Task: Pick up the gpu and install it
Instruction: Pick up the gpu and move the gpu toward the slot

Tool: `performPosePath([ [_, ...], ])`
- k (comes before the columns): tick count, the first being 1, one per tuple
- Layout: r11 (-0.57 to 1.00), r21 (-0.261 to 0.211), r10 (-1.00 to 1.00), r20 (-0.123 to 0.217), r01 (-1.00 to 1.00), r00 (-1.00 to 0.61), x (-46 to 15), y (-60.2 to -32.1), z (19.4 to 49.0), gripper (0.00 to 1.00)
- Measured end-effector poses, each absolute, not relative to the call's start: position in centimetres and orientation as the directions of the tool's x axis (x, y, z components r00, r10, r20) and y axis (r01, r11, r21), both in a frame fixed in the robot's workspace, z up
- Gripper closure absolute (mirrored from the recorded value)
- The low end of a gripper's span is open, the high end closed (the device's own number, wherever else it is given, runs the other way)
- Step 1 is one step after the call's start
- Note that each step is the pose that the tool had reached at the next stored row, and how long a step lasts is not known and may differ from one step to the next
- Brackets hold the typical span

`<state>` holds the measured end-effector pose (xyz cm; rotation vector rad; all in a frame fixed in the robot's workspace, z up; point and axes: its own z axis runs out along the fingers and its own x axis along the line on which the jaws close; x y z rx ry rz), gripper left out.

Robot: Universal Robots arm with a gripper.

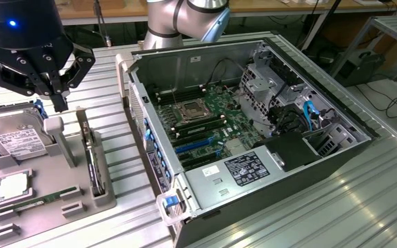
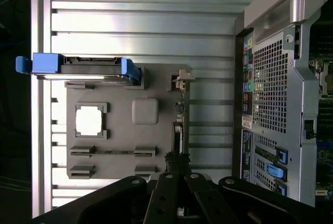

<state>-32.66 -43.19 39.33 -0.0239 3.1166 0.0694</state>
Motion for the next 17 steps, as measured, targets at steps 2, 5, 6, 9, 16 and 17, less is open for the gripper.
performPosePath([
  [2, 0.999, 0.044, -0.015, -0.024, -0.016, -1.0, -32.66, -43.19, 39.33, 0.89],
  [5, 0.999, 0.044, -0.015, -0.024, -0.016, -1.0, -32.66, -43.19, 39.33, 0.83],
  [6, 0.999, 0.044, -0.015, -0.024, -0.016, -1.0, -32.66, -43.19, 39.33, 0.83],
  [9, 0.999, 0.044, -0.015, -0.024, -0.016, -1.0, -32.66, -43.19, 39.33, 0.64],
  [16, 0.999, 0.044, -0.016, -0.025, -0.017, -1.0, -32.66, -43.17, 39.27, 0.46],
  [17, 0.999, 0.044, -0.017, -0.024, -0.018, -1.0, -32.66, -43.16, 39.12, 0.4],
])
